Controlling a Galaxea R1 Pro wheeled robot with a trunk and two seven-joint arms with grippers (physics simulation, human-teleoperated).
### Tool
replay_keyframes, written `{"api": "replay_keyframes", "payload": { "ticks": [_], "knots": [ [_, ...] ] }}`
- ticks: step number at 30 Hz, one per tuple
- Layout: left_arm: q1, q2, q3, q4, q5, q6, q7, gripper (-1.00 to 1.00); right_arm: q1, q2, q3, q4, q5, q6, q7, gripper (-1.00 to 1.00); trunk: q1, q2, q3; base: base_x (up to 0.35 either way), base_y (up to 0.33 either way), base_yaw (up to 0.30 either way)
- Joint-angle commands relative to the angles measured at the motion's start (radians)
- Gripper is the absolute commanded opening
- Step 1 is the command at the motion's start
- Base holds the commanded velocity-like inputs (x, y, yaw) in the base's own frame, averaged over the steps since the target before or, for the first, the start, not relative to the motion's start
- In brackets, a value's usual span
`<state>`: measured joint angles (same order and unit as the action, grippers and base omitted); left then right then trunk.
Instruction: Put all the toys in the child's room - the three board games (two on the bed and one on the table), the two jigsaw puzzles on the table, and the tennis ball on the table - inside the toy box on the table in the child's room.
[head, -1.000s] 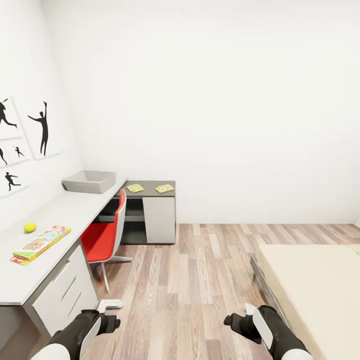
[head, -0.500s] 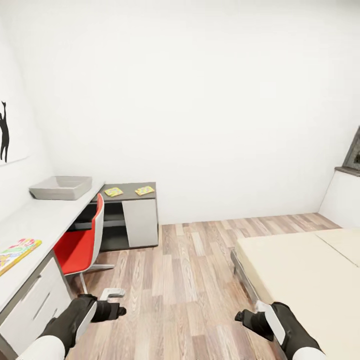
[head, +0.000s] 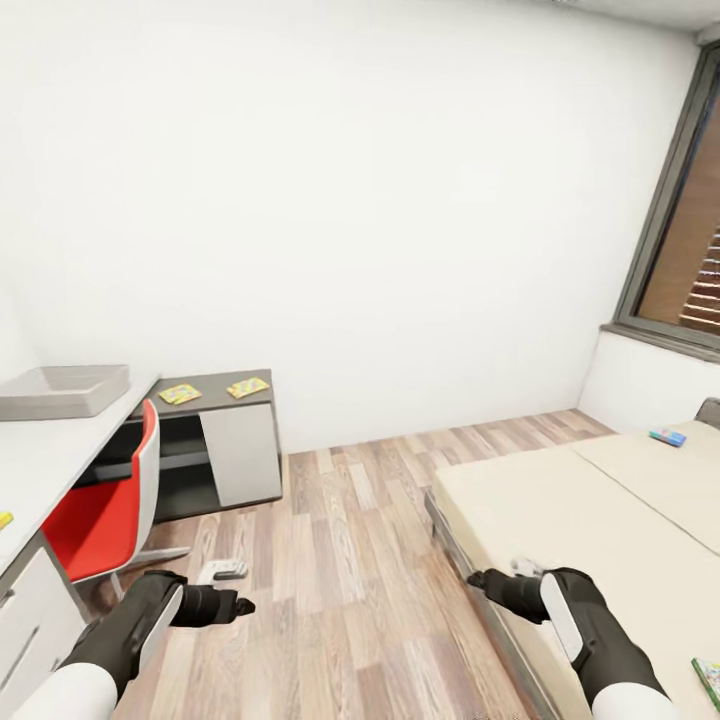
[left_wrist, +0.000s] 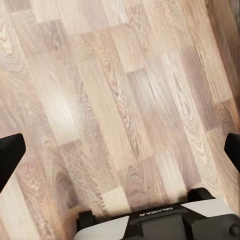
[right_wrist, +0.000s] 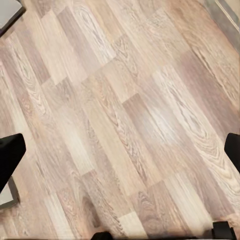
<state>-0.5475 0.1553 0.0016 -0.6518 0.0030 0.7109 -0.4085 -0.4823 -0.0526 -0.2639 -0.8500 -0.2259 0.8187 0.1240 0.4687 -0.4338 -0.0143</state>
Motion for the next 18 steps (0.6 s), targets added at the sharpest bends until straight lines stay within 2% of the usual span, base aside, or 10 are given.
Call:
{"api": "replay_keyframes", "payload": {
  "ticks": [1, 5, 11, 12, 18],
  "knots": [
    [0.000, 0.001, 0.000, -0.002, 0.000, 0.006, -0.003, 1.00, -0.001, 0.000, -0.003, -0.001, 0.006, 0.004, 0.008, 1.00, -0.003, 0.006, 0.002, 0.000, 0.000, -0.280],
    [0.000, 0.018, 0.002, -0.004, 0.004, 0.008, -0.007, 1.00, 0.012, -0.001, -0.003, -0.016, 0.007, 0.009, 0.093, 1.00, -0.019, 0.034, 0.014, 0.000, 0.000, -0.280],
    [0.000, 0.041, 0.003, -0.008, 0.009, 0.009, -0.020, 1.00, 0.018, -0.005, -0.003, -0.025, 0.009, 0.010, 0.200, 1.00, -0.019, 0.034, 0.014, 0.000, 0.000, -0.280],
    [0.000, 0.057, 0.004, -0.010, 0.010, 0.009, -0.072, 1.00, 0.020, -0.007, -0.003, -0.026, 0.010, 0.008, 0.237, 1.00, -0.019, 0.034, 0.014, 0.000, 0.000, -0.280],
    [0.000, 0.080, 0.004, -0.011, 0.008, 0.006, -0.217, 1.00, 0.020, -0.008, -0.002, -0.026, 0.012, 0.007, 0.258, 1.00, -0.019, 0.034, 0.014, 0.000, 0.000, -0.280]
  ]
}}
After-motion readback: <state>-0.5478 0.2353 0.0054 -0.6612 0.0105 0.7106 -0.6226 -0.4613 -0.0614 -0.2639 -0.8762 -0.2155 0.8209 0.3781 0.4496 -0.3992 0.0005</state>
